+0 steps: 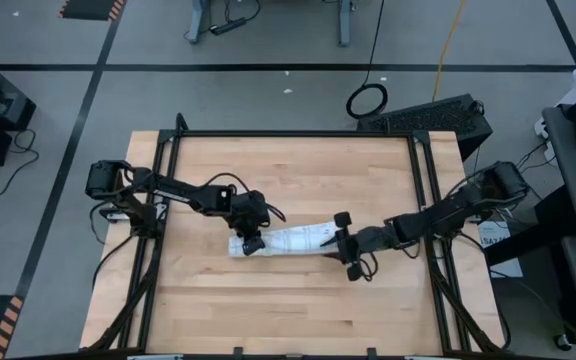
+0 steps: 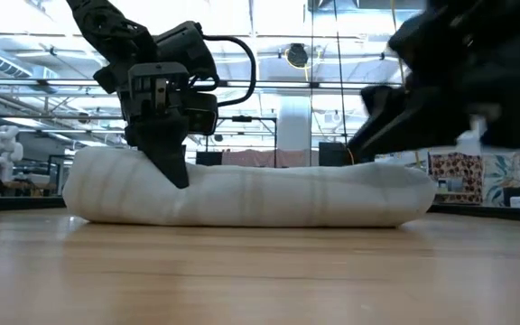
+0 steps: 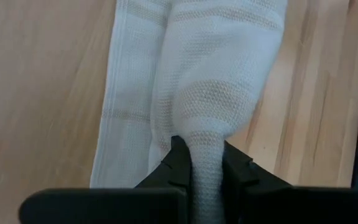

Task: Roll towel
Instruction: Roll the white towel

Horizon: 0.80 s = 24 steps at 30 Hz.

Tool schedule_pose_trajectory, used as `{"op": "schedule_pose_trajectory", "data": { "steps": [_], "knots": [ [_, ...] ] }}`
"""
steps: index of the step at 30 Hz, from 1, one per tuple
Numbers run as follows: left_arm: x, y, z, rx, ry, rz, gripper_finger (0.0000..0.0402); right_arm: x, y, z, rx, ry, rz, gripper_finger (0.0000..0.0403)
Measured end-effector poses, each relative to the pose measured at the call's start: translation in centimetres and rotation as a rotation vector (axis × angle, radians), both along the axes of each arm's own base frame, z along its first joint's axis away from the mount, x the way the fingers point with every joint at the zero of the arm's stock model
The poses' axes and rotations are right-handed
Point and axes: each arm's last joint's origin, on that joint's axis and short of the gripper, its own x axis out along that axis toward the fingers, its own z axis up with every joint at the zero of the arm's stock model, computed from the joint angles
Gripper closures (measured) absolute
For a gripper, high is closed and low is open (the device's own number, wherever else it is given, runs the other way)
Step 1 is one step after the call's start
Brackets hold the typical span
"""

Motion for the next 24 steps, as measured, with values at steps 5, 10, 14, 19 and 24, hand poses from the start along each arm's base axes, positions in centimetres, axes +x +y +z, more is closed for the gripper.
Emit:
{"op": "schedule_pose_trajectory", "data": {
  "steps": [5, 10, 14, 19, 24],
  "knots": [
    [0.0, 0.0, 0.0, 0.001, 0.000, -0.001, 0.0365, 1.4, -2.2, -2.3, 0.047, 0.048, -0.063, 0.0341],
    [0.0, -0.3, 0.0, 0.018, -0.002, -0.003, 0.0337, 2.2, -4.9, -3.2, 0.231, 0.057, -0.177, 0.0395],
    [0.1, -0.4, 0.1, 0.016, -0.003, -0.004, 0.0255, 2.5, -7.4, -4.0, 0.379, 0.091, -0.257, 0.0396],
    [-0.6, 0.1, 1.3, 0.018, -0.001, 0.006, 0.0156, 2.5, -9.4, -5.3, 0.543, 0.153, -0.280, 0.0401],
    [-1.7, -0.3, 4.4, 0.146, -0.114, 0.012, 0.0112, 2.5, -10.0, -6.1, 0.630, 0.184, -0.313, 0.0402]
  ]
}}
